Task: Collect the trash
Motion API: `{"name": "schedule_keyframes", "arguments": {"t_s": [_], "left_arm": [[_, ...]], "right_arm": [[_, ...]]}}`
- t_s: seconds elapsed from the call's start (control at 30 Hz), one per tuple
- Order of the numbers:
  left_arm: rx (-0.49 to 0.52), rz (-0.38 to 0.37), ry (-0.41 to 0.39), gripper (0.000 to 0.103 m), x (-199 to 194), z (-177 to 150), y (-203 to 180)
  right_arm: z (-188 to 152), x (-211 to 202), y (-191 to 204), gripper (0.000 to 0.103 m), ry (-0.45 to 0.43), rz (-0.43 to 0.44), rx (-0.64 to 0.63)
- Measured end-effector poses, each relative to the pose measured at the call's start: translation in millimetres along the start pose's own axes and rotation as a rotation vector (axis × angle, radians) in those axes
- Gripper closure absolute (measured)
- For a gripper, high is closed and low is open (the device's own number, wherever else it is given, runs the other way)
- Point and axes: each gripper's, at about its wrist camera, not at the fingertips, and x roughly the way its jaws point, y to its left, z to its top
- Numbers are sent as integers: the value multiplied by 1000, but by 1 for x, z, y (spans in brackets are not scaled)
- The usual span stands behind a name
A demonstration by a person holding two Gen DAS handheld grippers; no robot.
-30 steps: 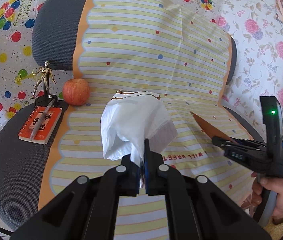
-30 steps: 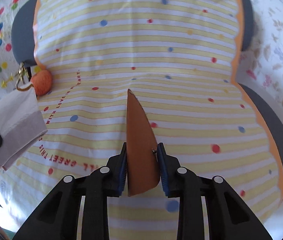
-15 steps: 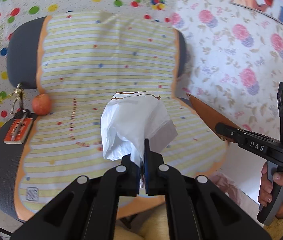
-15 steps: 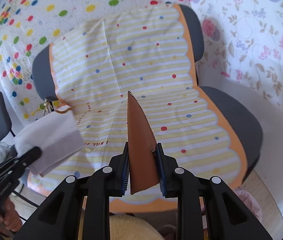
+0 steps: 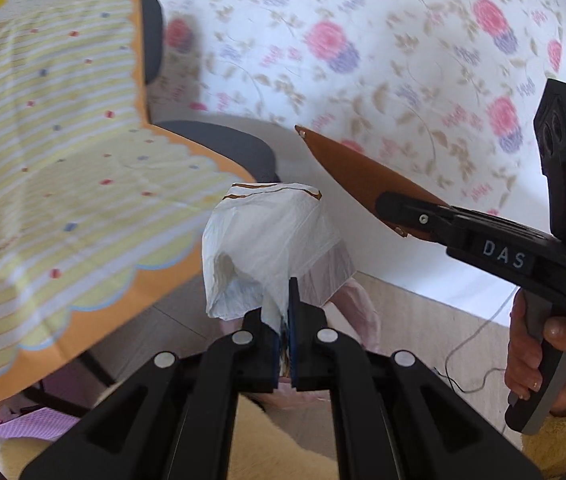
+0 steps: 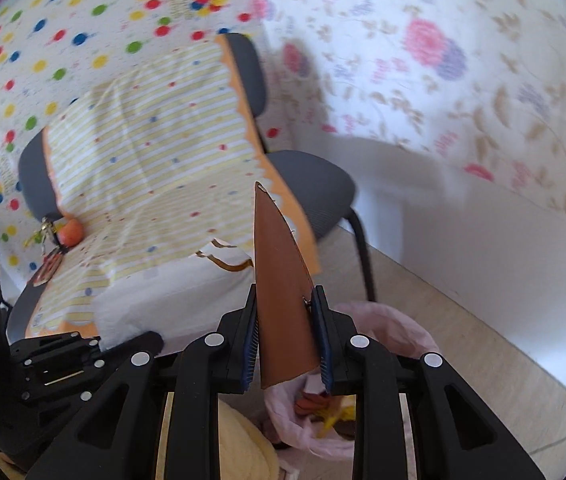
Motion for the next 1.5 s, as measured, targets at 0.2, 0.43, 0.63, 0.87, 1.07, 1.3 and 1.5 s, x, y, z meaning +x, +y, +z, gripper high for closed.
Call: {"name": "schedule_keyframes", "arguments": {"t_s": [0.2,0.43,0.63,0.87,1.07,1.3,1.5], "left_arm": [[26,-52,86,102,41,4,-18],[62,-56,141,85,83,7,-29],[28,-22,112,63,85,6,-16],[-27,100,-4,61,39,8,10],[-83,149,-48,56,7,6,33],[-113,186,-74,46,-11,2,43],[-108,219,-57,38,-12,1,41]], "right_arm": [[-4,-9,-43,77,-16,-41,90],[-5,-3,-62,77,-9,-53,114],[-12,0,-60,77,3,-66,98],[-25,12,-38,77,37,-50,50],[-19,33,-20,71,61,-73,1],[-22,36,-9,45,93,-137,-63],[-18,15,-5,45,82,-116,-65]]}}
